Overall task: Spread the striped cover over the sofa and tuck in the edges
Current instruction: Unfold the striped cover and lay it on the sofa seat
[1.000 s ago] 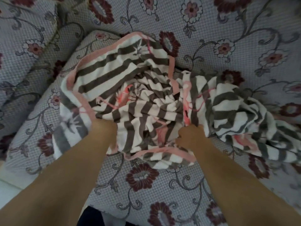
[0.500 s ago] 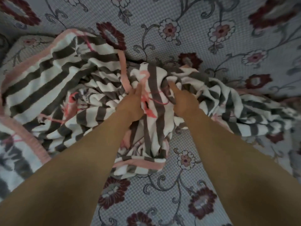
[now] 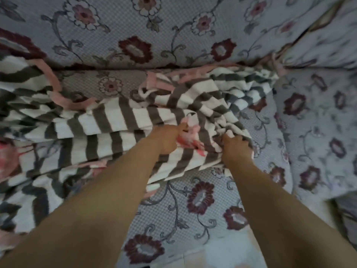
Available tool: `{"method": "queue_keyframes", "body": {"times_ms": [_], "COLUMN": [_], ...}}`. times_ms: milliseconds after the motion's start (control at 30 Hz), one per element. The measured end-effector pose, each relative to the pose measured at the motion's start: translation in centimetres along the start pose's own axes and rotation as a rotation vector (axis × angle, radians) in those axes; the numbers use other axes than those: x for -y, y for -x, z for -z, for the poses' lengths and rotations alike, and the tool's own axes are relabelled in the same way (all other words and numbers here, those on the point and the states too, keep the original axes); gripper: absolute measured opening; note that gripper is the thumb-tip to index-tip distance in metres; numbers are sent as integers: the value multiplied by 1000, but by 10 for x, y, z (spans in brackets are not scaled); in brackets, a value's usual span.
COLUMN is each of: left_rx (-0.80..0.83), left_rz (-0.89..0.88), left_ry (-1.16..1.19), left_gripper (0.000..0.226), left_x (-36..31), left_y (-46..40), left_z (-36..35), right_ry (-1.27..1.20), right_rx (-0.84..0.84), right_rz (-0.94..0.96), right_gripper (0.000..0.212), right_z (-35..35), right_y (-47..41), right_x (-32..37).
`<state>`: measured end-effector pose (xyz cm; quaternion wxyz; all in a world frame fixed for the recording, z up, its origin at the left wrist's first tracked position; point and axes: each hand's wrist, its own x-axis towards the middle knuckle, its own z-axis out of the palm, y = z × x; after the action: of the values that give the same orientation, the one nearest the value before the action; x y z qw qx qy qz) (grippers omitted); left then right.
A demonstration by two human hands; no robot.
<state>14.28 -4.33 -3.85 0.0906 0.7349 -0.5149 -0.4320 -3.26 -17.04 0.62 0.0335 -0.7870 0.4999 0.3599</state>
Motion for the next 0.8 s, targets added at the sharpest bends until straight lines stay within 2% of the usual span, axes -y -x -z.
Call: {"method": "queue_keyframes", "body": {"times_ms": [67,100,200,267,367,467,500,567,633,700,800], "left_rx": [-68,-122,-371,-475,-390,-154,-115,-133,-207,-273,-360], "left_rz": [11,20,66,170,400,524,530,553,607,627,496], "left_ry": [51,56,-36,-122,-243,-266,-304,-372,-347,-248,-120], "left_gripper": [66,61,58,66,80,95,92,68,44,39,38], "left_x": [3,7,27,47,86,124,133,145,152,153,137], "left_y": [4,7,20,31,50,67,71,76,80,79,63], "left_z": [-1,1,12,21,34,39,37,30,28,28,33], "right_ry": [-28,-32,-38,-95,-117,-27,38,167,213,193,171], "right_rx": [37,2,-299,-503,-527,-342,-286,-231,-203,-196,-237], "right_rz": [-17,18,228,401,629,781,818,857,860,833,763], "right_gripper": [44,48,61,59,68,92,100,110,103,83,52], "right_z": [-9,-13,-15,-8,6,15,15,13,5,0,-1], "right_y": [3,5,6,4,-4,-20,-25,-31,-34,-36,-43], "right_x": [-3,0,30,63,120,173,189,213,230,232,211]}}
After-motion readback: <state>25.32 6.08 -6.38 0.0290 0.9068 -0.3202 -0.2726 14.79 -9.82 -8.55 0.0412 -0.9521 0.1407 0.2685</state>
